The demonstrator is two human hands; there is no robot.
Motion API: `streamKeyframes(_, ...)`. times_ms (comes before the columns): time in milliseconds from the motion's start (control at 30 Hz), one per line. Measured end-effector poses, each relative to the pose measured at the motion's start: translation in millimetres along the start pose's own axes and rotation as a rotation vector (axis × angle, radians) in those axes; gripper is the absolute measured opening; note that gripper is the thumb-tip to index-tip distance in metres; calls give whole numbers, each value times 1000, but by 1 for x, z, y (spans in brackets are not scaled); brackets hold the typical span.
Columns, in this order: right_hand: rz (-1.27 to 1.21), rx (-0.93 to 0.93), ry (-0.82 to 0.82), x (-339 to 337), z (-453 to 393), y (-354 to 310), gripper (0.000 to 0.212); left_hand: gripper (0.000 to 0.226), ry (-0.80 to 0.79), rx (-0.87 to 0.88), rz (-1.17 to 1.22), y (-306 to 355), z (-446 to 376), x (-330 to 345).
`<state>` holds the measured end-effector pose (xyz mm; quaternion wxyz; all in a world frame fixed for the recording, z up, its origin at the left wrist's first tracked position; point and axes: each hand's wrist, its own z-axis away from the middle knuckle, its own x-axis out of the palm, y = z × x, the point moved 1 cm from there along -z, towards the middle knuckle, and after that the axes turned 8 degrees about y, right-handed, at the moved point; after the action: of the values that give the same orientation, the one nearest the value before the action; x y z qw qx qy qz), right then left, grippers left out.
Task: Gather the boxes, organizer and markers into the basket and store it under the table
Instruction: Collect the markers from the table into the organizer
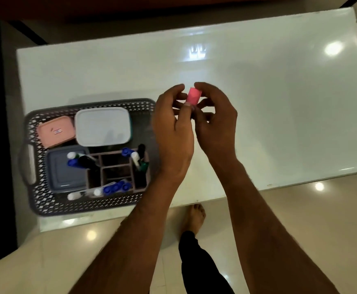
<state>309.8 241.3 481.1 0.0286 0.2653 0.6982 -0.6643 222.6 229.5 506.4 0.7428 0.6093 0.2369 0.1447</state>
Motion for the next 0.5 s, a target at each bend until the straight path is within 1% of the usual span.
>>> streamKeyframes(133,-45,-79,-35,32,21,-53,36,34,61,92,19,14,-14,-59)
streamKeyframes(300,-68,-87,-127,73,54,-95,35,31,113,188,7,12,-31,-126)
streamKeyframes(400,-18,-116,-201,90,70,-102,39,27,74,201,-36,0,-35,-156)
streamKeyframes(500,83,-212,-255,100,84,-100,41,25,6,225,-134,-14,-39,-179)
